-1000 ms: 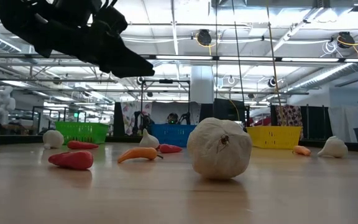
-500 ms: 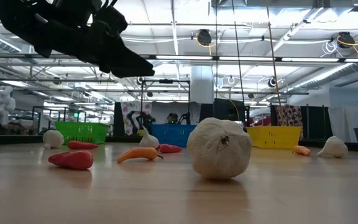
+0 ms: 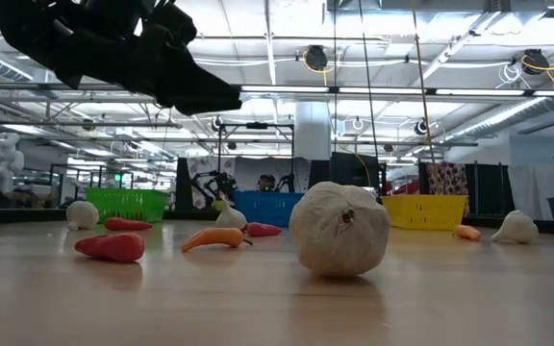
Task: Sort produce into baskets
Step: Put the green mushroom into the green bin
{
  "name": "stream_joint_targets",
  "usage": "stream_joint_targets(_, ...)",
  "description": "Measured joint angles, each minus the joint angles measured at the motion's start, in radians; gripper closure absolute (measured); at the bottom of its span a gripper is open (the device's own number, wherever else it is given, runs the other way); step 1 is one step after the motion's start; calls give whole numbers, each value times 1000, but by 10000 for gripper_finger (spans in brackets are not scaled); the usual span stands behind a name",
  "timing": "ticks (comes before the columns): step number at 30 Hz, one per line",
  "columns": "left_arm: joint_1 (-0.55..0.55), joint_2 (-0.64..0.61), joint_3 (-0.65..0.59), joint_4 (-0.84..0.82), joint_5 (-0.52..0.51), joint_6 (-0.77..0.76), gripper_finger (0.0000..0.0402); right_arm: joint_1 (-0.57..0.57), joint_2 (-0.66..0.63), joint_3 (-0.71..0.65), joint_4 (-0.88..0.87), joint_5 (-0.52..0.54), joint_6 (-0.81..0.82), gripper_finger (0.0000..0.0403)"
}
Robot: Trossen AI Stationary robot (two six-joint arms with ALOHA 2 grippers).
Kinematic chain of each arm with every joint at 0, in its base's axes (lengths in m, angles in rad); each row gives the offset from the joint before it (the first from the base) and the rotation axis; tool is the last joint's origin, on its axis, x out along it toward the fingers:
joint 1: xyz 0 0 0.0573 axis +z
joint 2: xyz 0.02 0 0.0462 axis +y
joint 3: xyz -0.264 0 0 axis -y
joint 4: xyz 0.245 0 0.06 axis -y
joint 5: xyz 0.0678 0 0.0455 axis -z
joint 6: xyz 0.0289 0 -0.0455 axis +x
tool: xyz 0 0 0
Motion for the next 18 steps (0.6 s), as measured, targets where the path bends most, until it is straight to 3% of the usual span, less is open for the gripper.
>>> stream_joint_targets(6, 0, 0, 0, 8, 9, 0, 164, -42, 0, 59, -165, 10, 2, 330)
stream_joint_targets(9, 0, 0, 0, 8, 86, 0, 164, -71, 0, 76, -205, 46, 0, 325)
stream_joint_targets(13, -22, 13, 0, 53, 214, 20, 164, -119, 0, 93, -199, 99, -5, 324)
stream_joint_targets(18, -99, 78, 0, 150, 270, 170, 164, -177, 0, 95, -120, 135, -6, 324)
